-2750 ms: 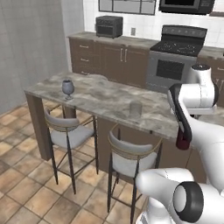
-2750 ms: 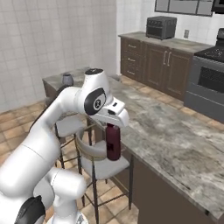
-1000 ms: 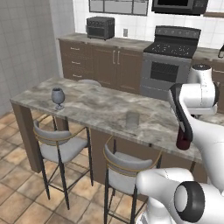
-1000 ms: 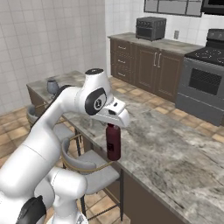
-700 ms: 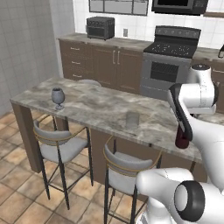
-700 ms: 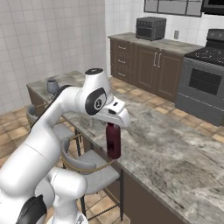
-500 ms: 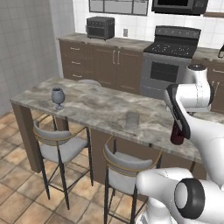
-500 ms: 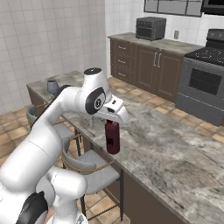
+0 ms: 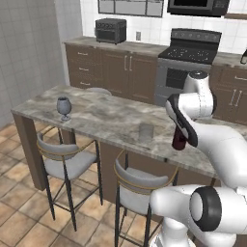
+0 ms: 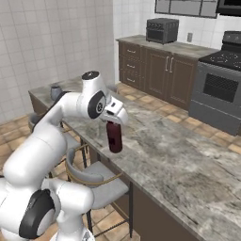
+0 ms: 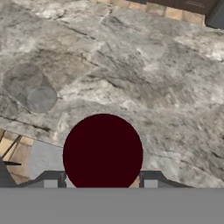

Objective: There is a wine glass and glass cup on the dining counter. Place the wine bottle next to the wine glass and the juice bottle next to the glass cup.

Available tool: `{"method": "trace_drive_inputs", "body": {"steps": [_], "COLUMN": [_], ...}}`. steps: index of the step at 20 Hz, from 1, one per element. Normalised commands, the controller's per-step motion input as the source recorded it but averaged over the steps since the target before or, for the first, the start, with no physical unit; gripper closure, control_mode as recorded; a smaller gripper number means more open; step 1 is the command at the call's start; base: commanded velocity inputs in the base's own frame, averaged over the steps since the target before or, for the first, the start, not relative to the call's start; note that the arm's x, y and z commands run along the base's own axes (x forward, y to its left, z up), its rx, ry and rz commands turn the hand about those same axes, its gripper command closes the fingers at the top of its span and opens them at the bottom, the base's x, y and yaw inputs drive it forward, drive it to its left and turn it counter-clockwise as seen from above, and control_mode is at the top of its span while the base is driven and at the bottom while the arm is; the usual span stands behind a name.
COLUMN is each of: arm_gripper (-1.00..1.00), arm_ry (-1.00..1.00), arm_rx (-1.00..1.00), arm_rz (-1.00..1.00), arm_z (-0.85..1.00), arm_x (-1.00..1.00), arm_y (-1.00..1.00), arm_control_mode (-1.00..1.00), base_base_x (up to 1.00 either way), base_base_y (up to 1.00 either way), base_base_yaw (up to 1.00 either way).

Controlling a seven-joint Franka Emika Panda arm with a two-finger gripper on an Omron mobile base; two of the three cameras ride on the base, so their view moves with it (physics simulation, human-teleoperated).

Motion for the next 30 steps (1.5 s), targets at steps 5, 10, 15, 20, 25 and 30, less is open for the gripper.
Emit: {"method": "trace_drive_inputs", "body": {"steps": [5,10,15,20,25,30], "arm_gripper": [1.00,1.00,1.00,1.00,1.00,1.00], "arm_ry": [-0.05,-0.04,-0.04,-0.05,-0.01,0.00], "arm_rx": [0.00,0.00,0.00,0.00,0.00,0.01], "arm_rz": [0.00,0.00,0.00,0.00,0.00,0.00], "arm_z": [-0.12,-0.19,-0.18,-0.12,-0.12,-0.10], "arm_x": [0.38,0.19,0.21,0.17,0.11,0.11], "arm_y": [0.17,0.09,0.06,0.01,0.00,0.00], "arm_control_mode": [-1.00,-1.00,-1.00,-1.00,-1.00,-1.00], "base_base_x": [0.00,0.00,0.00,0.00,0.00,0.00], "base_base_y": [0.00,0.00,0.00,0.00,0.00,0.00], "base_base_yaw": [0.00,0.00,0.00,0.00,0.00,0.00]}}
